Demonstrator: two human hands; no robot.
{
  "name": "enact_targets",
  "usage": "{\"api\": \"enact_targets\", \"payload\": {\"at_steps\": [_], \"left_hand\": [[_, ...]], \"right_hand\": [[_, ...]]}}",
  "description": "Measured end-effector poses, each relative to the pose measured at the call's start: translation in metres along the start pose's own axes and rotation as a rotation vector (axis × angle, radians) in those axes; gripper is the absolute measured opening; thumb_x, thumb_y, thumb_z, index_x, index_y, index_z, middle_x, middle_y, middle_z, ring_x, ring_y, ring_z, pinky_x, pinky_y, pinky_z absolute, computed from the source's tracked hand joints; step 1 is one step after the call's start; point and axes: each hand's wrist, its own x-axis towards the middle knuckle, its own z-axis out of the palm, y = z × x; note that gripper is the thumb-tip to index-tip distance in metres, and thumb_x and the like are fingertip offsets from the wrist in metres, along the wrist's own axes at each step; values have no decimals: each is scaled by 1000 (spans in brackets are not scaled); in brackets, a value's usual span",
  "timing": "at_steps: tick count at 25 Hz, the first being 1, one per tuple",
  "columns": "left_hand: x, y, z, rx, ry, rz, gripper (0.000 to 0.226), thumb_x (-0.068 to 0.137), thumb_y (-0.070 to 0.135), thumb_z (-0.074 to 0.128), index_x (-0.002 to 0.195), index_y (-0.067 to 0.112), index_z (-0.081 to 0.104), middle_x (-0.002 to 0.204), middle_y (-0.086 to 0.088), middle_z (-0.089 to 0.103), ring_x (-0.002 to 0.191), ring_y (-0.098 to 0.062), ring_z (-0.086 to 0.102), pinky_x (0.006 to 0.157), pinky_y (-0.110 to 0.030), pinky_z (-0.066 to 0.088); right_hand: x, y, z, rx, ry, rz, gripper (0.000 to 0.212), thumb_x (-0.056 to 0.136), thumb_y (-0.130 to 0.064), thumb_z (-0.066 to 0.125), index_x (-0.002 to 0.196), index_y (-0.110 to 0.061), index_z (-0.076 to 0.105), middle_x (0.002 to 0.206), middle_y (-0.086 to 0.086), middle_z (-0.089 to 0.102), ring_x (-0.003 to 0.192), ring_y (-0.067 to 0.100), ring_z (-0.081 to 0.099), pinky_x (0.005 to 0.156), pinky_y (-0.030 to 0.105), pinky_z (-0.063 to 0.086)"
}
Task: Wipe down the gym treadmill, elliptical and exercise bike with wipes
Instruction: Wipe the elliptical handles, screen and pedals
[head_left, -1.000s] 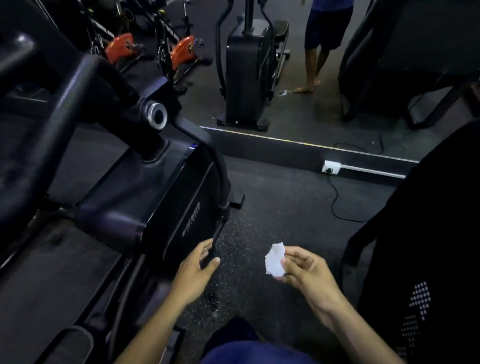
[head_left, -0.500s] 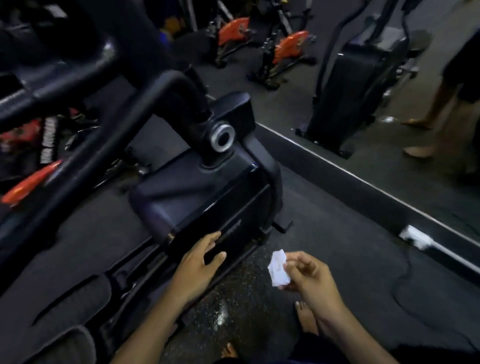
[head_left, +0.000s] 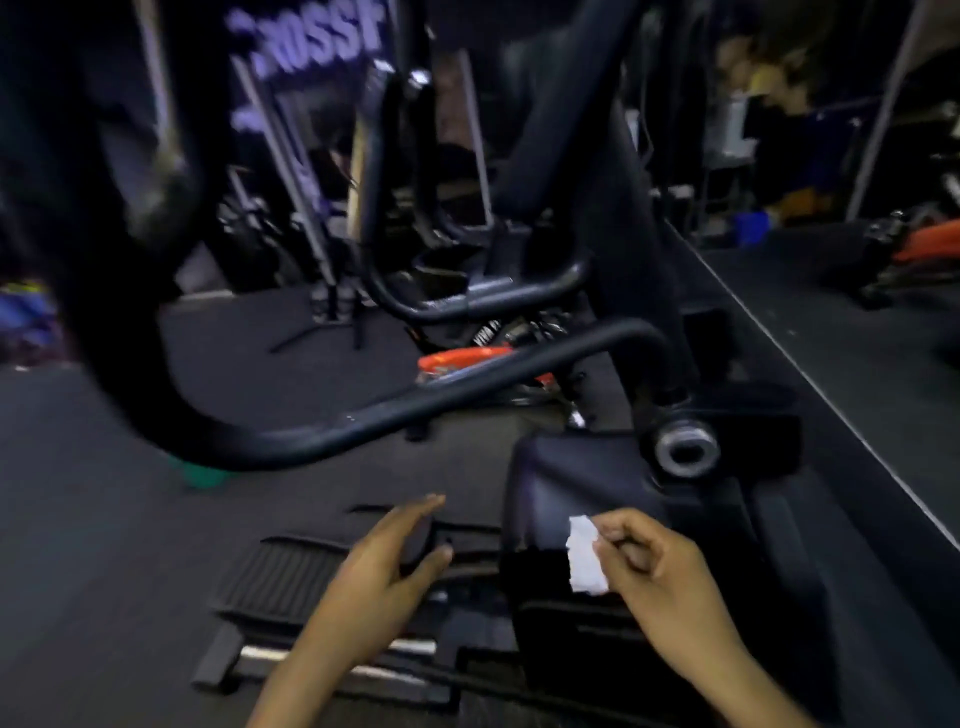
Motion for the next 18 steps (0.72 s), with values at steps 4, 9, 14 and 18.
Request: {"api": "enact_targets", "payload": {"at_steps": [4, 9, 14, 18], "left_hand": [[-41, 90, -137, 225, -23, 121, 52, 91, 66, 57, 141, 63, 42, 142, 45, 43, 130, 16, 45, 100, -11, 44], [-63, 177, -214, 325, 501, 474, 34, 97, 38, 60, 130, 36, 66, 117, 16, 72, 100, -7, 72, 79, -26, 59], [-13, 209, -242, 625, 937, 602, 59, 99, 22, 57, 154, 9, 39, 157, -1, 40, 144, -17, 42, 118, -33, 36], [43, 229, -254, 805, 776, 598, 73, 104, 21, 50, 161, 2, 8, 171, -10, 1, 158, -20, -1, 128, -38, 10]], "right_hand": [[28, -76, 33, 37, -57, -346, 33, 89, 1, 69, 92, -31, 75, 87, -3, 72, 76, 16, 69, 66, 25, 57], [55, -170, 51, 25, -94, -687, 37, 87, 1, 71, 89, -35, 74, 85, -8, 61, 66, 12, 60, 55, 40, 57], [85, -256, 42, -38, -20, -975, 18, 93, -4, 67, 97, -21, 75, 93, -9, 64, 81, 13, 65, 62, 39, 57], [146, -336, 28, -137, 235, -1213, 12, 93, -8, 68, 102, -11, 75, 95, 0, 63, 85, 12, 63, 73, 35, 55]]}}
